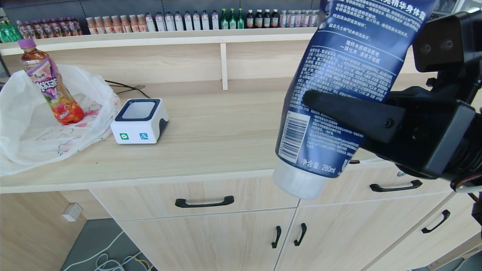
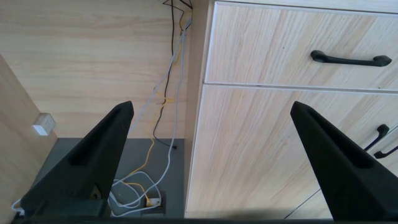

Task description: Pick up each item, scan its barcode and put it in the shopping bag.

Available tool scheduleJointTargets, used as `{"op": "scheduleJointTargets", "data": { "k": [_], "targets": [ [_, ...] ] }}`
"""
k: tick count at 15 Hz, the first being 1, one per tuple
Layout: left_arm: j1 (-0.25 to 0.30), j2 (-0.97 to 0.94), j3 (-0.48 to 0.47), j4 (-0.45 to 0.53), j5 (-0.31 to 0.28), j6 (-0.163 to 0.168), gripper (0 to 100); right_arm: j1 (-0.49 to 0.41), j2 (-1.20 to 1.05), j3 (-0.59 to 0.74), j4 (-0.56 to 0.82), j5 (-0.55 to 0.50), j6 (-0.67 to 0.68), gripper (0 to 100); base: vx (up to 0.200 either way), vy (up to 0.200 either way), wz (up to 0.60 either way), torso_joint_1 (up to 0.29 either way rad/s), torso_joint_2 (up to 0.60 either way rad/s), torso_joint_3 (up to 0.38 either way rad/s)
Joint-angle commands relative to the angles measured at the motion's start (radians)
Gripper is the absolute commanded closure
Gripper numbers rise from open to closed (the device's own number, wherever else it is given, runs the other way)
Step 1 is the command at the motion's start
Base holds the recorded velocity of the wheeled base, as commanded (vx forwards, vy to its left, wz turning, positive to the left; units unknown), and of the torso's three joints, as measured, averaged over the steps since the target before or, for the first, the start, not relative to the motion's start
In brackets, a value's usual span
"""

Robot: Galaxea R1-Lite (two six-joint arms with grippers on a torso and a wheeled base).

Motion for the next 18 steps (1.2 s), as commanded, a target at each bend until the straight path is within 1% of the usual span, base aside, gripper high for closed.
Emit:
{"op": "scheduleJointTargets", "data": {
  "k": [1,6,9,11,13,17,18],
  "targets": [
    [0.000,0.000,0.000,0.000,0.000,-0.001,0,0.002,0.004,0.002,0.000,0.002,0.000,100,0.000,0.000,0.00,0.000,0.00,0.000],
    [0.000,0.000,0.000,0.000,0.000,-0.001,0,0.000,0.001,0.017,0.001,-0.001,-0.006,100,0.000,0.000,0.00,0.000,0.00,0.000],
    [0.000,0.000,0.000,0.000,0.000,-0.001,0,-0.001,0.011,0.017,0.001,-0.006,-0.055,100,0.000,0.000,0.00,0.000,0.00,0.000],
    [0.000,0.000,0.000,0.000,0.000,-0.001,0,-0.015,0.028,0.027,0.003,-0.023,-0.115,100,0.000,0.000,0.00,0.000,0.00,0.000],
    [0.000,0.000,0.000,0.000,0.000,-0.001,0,-0.023,0.040,0.050,0.003,-0.073,-0.184,100,0.000,0.000,0.00,0.000,0.00,0.000],
    [0.000,0.000,0.000,0.000,0.000,-0.001,0,-0.023,0.071,0.076,0.006,-0.250,-0.356,100,0.000,0.000,0.00,0.000,0.00,0.000],
    [0.000,0.000,0.000,0.000,0.000,-0.001,0,-0.021,0.071,0.082,0.006,-0.299,-0.382,100,0.000,0.000,0.00,0.000,0.00,0.000]
  ]
}}
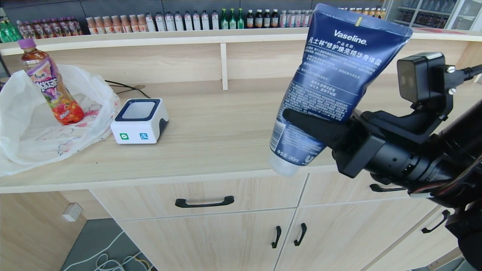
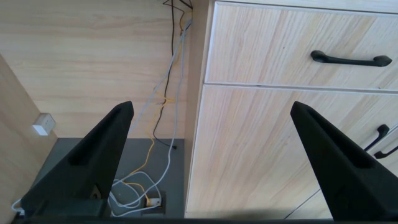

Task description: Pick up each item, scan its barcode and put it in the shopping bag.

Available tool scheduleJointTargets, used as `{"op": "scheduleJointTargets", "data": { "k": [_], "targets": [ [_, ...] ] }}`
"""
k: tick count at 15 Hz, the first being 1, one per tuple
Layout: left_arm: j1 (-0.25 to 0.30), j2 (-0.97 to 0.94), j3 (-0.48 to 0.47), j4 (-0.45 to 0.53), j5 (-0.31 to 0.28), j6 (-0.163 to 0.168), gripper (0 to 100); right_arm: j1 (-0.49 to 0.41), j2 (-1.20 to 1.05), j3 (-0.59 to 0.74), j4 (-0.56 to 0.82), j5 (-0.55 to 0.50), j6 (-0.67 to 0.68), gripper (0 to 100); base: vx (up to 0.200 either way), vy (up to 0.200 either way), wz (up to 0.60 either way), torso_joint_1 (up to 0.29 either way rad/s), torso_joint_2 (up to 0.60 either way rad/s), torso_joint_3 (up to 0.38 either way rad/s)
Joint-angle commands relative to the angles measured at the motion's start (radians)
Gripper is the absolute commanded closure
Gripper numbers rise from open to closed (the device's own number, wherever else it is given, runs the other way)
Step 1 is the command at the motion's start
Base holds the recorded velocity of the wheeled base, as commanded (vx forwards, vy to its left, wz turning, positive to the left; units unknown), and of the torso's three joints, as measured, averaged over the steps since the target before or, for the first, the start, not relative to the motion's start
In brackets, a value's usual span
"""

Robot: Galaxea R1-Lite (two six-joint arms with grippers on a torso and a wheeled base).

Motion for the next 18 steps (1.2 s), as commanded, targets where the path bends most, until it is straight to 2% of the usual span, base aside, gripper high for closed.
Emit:
{"op": "scheduleJointTargets", "data": {
  "k": [1,5,7,9,11,15,18],
  "targets": [
    [0.000,0.000,0.000,0.000,0.000,0.000,0,0.002,0.009,0.012,-0.001,-0.052,-0.026,100,0.000,0.000,0.00,0.000,0.00,0.000],
    [0.000,0.000,0.000,0.000,0.000,0.001,0,0.002,0.006,0.037,-0.006,-0.180,-0.154,100,0.000,0.000,0.00,0.000,0.00,0.000],
    [0.000,0.000,0.000,0.000,0.000,0.001,0,0.004,0.010,0.052,-0.006,-0.279,-0.218,100,0.000,0.000,0.00,0.000,0.00,0.000],
    [0.000,0.000,0.000,0.000,0.000,0.001,0,0.004,0.026,0.040,-0.008,-0.422,-0.224,100,0.000,0.000,0.00,0.000,0.00,0.000],
    [0.000,0.000,0.000,0.000,0.000,0.001,0,0.002,0.047,0.025,-0.031,-0.522,-0.233,100,0.000,0.000,0.00,0.000,0.00,0.000],
    [-0.001,0.000,0.000,0.000,0.000,0.000,0,0.004,0.147,0.018,-0.167,-0.588,-0.336,100,0.000,0.000,0.00,0.000,0.00,0.000],
    [0.000,0.000,0.000,0.000,0.000,0.001,0,0.004,0.173,0.009,-0.172,-0.655,-0.338,100,0.000,0.000,0.00,0.000,0.00,0.000]
  ]
}}
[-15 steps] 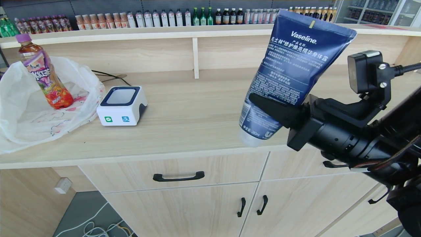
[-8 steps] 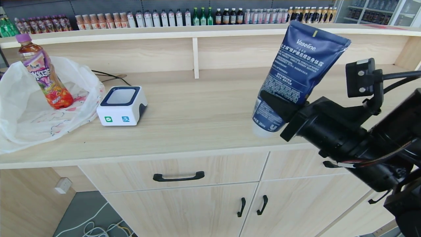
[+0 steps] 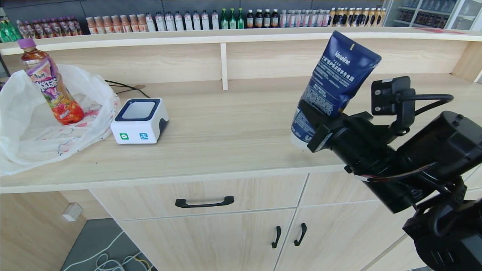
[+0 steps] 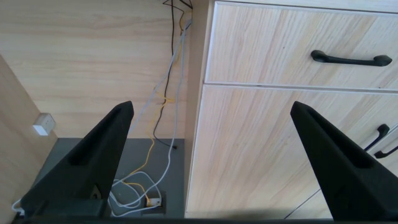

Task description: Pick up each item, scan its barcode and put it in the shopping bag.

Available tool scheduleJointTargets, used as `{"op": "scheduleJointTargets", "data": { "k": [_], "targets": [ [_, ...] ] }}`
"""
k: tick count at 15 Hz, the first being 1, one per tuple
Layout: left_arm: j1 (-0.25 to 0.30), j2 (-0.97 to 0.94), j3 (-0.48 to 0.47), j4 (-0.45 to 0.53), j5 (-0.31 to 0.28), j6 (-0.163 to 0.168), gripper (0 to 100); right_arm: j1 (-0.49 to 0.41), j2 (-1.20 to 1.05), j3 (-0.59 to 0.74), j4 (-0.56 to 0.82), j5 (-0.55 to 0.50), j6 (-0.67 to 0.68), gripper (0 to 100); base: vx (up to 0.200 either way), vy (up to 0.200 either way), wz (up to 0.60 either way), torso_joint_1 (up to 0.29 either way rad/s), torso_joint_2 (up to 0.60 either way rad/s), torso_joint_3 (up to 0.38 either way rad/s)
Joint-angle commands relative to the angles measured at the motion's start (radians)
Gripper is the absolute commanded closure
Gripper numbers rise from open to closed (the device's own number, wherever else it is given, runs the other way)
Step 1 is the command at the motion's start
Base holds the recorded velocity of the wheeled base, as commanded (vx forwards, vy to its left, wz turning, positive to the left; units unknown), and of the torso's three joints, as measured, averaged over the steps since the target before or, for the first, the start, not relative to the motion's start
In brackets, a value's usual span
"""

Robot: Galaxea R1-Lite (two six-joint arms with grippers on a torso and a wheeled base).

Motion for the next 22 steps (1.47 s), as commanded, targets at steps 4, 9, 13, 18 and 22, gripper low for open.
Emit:
{"op": "scheduleJointTargets", "data": {
  "k": [4,9,13,18,22],
  "targets": [
    [0.001,0.001,0.000,0.000,0.001,-0.002,0,0.003,0.015,-0.012,-0.006,-0.101,-0.056,100,0.000,0.000,0.00,0.000,0.00,0.000],
    [-0.001,0.000,0.000,0.000,0.001,0.001,0,-0.004,0.005,-0.018,-0.067,-0.199,-0.088,100,0.000,0.000,0.00,0.000,0.00,0.000],
    [-0.001,0.000,0.000,0.000,0.001,0.000,0,-0.008,0.005,0.014,-0.069,-0.202,-0.085,100,0.000,0.200,0.00,0.000,0.00,0.006],
    [-0.001,0.001,0.000,0.002,0.001,0.000,0,-0.008,0.005,0.003,-0.083,-0.203,-0.088,100,0.000,0.200,0.00,0.001,0.01,0.001],
    [-0.001,0.000,0.000,0.002,0.001,-0.002,0,-0.008,0.003,0.008,-0.092,-0.205,-0.088,100,0.000,0.200,0.00,0.002,0.00,-0.001]
  ]
}}
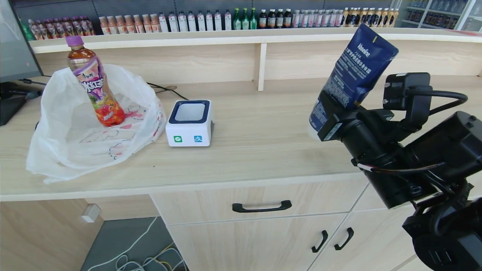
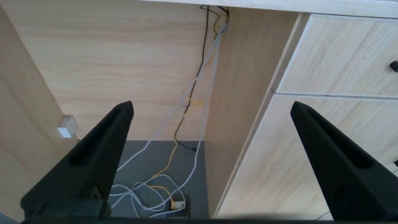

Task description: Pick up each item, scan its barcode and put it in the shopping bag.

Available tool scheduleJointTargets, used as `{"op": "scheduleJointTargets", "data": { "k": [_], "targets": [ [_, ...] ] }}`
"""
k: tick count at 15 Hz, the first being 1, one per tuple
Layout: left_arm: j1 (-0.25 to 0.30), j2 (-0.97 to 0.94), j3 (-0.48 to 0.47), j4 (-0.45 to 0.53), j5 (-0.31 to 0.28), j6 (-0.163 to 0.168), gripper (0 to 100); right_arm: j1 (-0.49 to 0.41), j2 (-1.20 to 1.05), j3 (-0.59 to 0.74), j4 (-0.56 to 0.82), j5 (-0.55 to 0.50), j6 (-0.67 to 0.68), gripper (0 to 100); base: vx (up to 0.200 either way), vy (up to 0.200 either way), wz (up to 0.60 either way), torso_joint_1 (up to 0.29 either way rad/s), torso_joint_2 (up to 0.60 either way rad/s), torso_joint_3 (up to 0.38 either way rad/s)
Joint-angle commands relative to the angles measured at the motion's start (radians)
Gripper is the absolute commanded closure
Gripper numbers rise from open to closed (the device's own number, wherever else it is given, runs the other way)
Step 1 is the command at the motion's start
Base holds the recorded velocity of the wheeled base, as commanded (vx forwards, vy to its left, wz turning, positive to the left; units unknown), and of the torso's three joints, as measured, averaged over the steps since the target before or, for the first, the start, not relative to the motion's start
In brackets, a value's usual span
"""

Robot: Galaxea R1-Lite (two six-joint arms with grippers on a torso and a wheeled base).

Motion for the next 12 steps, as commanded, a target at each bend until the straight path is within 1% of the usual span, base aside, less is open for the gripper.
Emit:
{"op": "scheduleJointTargets", "data": {
  "k": [1,7,10,12],
  "targets": [
    [0.000,0.000,0.000,0.000,0.001,-0.001,0,0.000,-0.005,0.004,0.000,0.000,0.001,100,0.000,0.200,0.00,0.002,0.00,0.007],
    [0.000,0.000,0.000,0.000,0.001,-0.001,0,0.000,-0.023,0.027,0.000,-0.002,-0.003,100,0.000,0.200,0.00,0.005,0.00,0.002],
    [0.000,0.000,0.000,-0.001,0.001,0.001,0,0.000,-0.031,0.035,-0.001,-0.002,-0.034,100,0.000,0.200,0.00,0.004,0.00,-0.002],
    [0.000,0.000,0.000,-0.001,0.001,0.001,0,0.000,-0.039,0.032,-0.001,-0.002,-0.056,100,0.000,0.000,0.00,0.000,0.00,0.000]
  ]
}}
